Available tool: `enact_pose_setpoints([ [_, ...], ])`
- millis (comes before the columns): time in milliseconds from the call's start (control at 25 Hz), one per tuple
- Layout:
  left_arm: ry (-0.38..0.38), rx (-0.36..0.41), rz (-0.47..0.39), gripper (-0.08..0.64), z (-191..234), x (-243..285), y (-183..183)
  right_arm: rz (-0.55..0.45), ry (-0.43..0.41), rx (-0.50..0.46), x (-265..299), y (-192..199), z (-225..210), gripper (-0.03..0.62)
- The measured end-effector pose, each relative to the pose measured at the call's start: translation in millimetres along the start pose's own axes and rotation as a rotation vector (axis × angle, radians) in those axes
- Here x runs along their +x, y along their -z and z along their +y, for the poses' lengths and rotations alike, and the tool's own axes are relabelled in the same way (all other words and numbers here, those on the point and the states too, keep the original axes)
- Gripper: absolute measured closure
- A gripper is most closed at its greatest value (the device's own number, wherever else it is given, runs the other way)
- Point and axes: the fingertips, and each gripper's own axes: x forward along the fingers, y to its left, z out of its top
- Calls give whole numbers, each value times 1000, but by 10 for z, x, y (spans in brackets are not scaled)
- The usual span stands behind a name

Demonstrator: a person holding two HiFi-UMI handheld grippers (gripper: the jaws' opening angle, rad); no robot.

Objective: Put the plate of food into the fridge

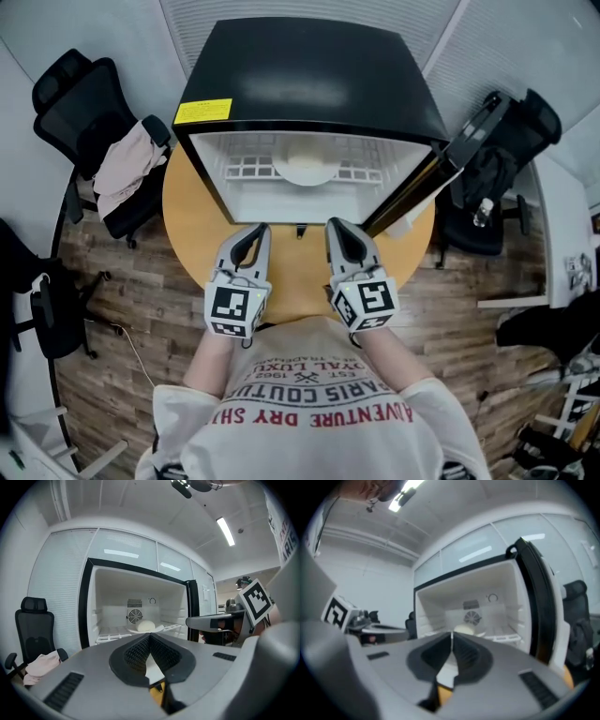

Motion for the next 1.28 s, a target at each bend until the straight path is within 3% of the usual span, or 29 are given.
enact_pose_setpoints([
  [120, -1, 11, -2, 531, -17, -7, -24, 7, 0, -108, -28, -45, 56, 560],
  [280, -3, 22, -7, 531, -33, 4, -59, 5, -11, -156, -37, -96, 105, 560],
  [480, 3, 32, -8, 531, -69, 34, -80, 53, -46, -99, -6, -22, 117, 563],
  [1280, 17, 41, 0, 531, -124, 145, -140, 85, -77, -116, 51, -112, 144, 563],
])
